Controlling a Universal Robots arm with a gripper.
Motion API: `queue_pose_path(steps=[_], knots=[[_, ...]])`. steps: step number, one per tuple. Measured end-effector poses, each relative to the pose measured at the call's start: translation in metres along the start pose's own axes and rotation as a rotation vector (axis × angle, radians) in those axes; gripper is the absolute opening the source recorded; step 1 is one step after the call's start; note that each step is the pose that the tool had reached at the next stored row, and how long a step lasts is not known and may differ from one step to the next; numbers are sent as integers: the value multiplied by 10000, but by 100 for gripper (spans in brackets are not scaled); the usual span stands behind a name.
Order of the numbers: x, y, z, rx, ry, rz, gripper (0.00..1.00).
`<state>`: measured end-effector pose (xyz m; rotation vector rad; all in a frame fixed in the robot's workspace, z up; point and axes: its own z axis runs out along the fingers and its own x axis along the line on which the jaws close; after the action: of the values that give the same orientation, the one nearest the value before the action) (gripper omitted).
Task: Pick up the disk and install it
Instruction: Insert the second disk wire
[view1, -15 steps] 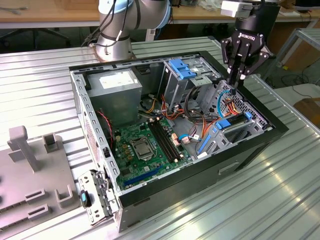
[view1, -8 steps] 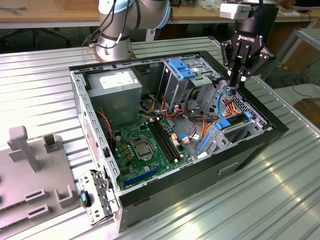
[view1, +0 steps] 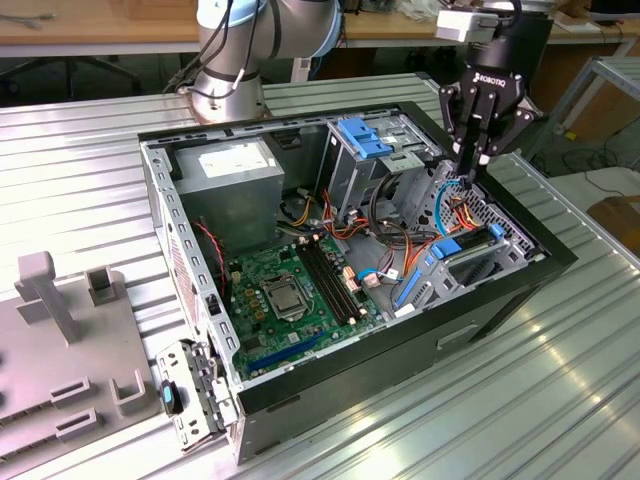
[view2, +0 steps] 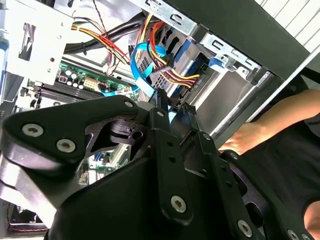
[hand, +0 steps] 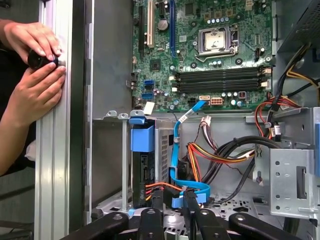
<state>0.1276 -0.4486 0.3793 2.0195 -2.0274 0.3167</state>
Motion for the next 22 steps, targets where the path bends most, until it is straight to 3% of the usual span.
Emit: queue_pose_path(steps=[14, 15, 16, 18, 22], knots=[[-17, -2, 47, 1, 9, 0, 31], [-17, -1, 48, 8, 73, 5, 31], [-17, -2, 47, 17, 255, 14, 31], [-23, -2, 43, 18, 497, 22, 31], [-36, -1, 41, 19, 855, 34, 31]])
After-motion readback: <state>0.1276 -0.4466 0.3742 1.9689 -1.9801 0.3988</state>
